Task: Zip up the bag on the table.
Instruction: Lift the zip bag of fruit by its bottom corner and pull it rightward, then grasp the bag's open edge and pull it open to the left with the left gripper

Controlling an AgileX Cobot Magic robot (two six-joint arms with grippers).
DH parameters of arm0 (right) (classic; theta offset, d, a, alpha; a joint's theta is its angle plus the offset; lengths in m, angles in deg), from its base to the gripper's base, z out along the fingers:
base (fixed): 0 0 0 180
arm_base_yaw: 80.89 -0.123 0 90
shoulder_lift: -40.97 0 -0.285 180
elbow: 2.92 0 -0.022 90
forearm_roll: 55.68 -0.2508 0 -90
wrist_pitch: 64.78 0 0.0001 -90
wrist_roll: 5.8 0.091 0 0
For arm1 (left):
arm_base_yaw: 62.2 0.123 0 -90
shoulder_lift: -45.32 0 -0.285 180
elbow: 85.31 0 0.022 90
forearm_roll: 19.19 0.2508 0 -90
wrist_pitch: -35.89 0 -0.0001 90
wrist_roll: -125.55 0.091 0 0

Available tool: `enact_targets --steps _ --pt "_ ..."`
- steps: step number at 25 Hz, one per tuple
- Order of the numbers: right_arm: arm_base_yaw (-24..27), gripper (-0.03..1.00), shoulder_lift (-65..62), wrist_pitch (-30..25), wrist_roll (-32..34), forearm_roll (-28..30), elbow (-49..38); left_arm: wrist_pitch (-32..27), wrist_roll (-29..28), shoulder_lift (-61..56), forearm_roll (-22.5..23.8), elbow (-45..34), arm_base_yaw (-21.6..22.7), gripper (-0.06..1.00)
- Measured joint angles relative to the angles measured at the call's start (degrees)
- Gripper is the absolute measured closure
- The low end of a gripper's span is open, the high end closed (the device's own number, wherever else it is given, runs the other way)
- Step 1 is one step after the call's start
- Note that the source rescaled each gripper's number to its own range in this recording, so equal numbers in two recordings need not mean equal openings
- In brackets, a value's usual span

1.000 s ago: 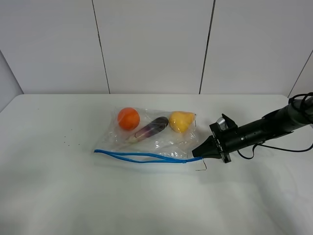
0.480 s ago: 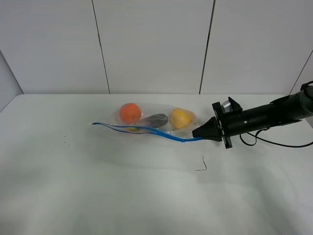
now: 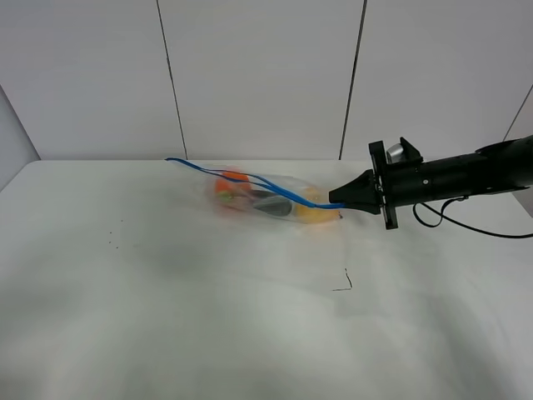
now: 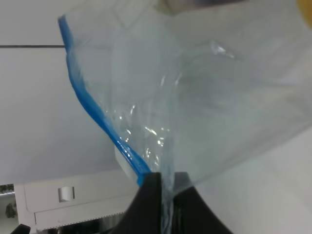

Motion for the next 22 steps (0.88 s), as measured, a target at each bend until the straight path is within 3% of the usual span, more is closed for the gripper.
enact_targets --steps 22 --pt "-2.7 0.97 -0.5 0.6 0.2 0.2 0.0 0.0 0.0 0.0 0.0 0.0 0.0 -0.06"
